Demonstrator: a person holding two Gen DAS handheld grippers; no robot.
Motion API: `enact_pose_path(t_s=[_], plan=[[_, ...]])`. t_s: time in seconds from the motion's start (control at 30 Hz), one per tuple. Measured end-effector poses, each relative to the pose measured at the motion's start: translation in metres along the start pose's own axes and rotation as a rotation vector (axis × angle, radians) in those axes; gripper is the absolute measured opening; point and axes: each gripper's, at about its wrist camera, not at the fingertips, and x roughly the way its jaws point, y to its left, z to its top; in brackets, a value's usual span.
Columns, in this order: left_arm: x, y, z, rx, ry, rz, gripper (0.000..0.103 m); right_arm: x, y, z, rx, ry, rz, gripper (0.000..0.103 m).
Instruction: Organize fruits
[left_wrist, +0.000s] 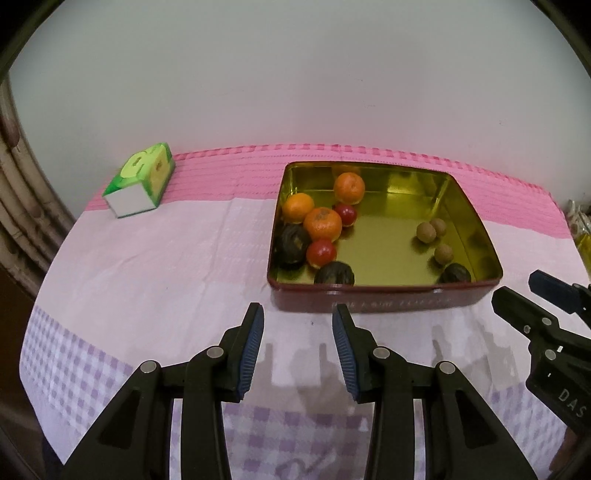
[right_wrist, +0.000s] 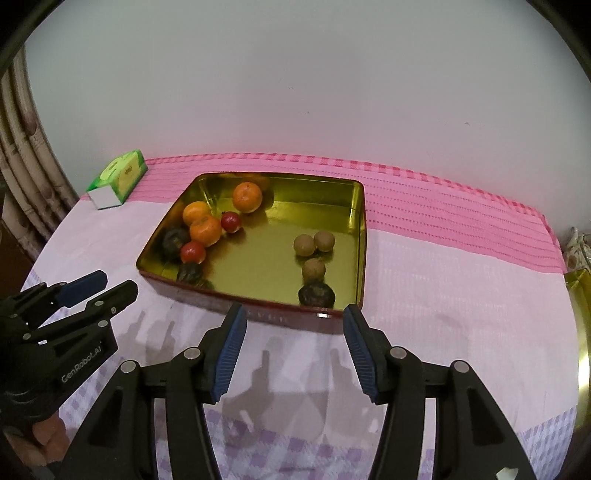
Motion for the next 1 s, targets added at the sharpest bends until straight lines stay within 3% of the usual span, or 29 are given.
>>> enact_pose_path(t_s=[0.37, 1.0], plan=[[-0.017, 0.001, -0.032, 0.002, 0.019, 0.017, 0.041, -0.018, 0.012, -0.028, -0.026, 0.000, 0.004, 0.055], [-0.039, -0.004, -0.044, 0.000, -0.006, 0.009, 0.041, -0.032, 0.014, -0.039, -0.013, -0.021, 0.002, 0.057]])
